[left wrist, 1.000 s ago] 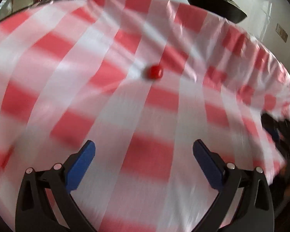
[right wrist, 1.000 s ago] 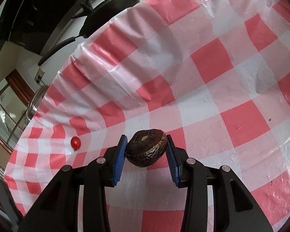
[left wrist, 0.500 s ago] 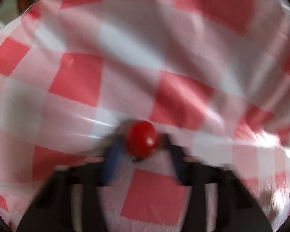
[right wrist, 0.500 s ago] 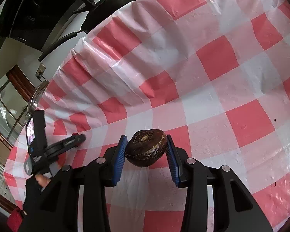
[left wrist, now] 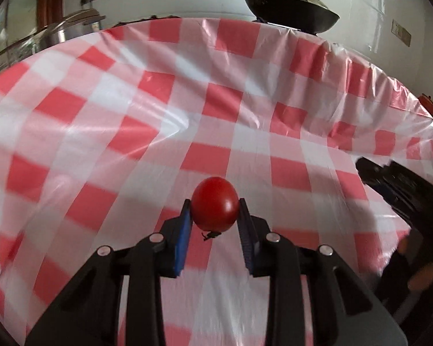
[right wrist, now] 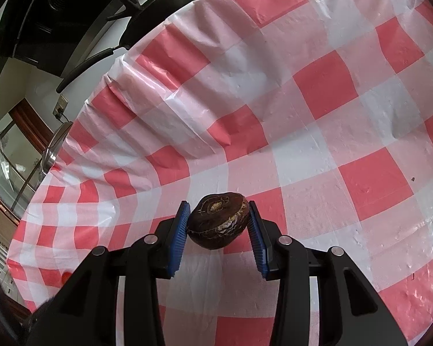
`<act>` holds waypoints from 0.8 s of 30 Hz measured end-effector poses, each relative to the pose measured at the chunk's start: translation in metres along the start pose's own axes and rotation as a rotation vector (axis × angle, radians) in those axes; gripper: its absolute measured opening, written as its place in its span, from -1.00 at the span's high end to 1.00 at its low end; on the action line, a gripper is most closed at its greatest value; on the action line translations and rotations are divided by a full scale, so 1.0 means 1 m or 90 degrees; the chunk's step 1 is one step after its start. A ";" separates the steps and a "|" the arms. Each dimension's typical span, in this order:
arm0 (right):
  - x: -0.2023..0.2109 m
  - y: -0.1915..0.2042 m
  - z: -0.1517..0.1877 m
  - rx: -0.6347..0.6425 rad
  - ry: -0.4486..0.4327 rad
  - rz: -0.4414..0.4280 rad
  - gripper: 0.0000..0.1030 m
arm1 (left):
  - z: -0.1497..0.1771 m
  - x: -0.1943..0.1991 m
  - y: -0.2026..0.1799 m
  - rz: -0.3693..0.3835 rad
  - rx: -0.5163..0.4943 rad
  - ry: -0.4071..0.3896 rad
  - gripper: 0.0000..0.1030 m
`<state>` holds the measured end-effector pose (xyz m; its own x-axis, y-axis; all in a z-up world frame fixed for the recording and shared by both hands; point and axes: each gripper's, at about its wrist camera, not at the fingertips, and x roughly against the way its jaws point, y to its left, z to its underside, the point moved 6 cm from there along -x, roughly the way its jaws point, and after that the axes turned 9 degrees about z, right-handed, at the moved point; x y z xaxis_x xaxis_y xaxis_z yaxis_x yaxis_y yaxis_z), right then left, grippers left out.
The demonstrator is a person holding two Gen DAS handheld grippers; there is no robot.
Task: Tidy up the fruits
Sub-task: 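Grasp the red tomato with the left gripper while the right holds the dark fruit, then carry the red tomato and dark fruit with both grippers over the white box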
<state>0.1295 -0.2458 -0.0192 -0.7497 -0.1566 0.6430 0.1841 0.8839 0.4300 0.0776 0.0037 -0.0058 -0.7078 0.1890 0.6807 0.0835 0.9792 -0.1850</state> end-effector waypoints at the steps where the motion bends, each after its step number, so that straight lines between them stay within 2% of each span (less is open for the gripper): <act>1: 0.000 0.000 0.000 -0.001 0.000 0.001 0.22 | 0.004 0.007 0.000 0.003 0.009 0.000 0.40; 3: 0.000 0.000 0.000 -0.002 0.001 0.003 0.22 | 0.012 0.018 -0.004 0.006 0.028 0.006 0.40; 10: 0.003 0.002 0.001 0.003 -0.001 -0.016 0.22 | 0.071 0.070 0.012 -0.035 0.051 0.017 0.40; 13: 0.011 0.008 0.010 0.039 0.008 0.009 0.22 | 0.098 0.098 0.024 -0.054 0.048 0.023 0.40; 17: 0.039 0.019 0.047 0.038 0.053 -0.011 0.22 | 0.130 0.124 0.046 -0.072 0.060 0.037 0.40; 24: 0.098 0.059 0.126 0.148 0.083 -0.040 0.22 | 0.166 0.159 0.078 -0.088 0.088 0.031 0.40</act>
<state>-0.0136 -0.1529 -0.0106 -0.6640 -0.2560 0.7025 -0.0223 0.9459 0.3236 -0.1454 0.0979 -0.0295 -0.6708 0.0597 0.7392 -0.1116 0.9773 -0.1802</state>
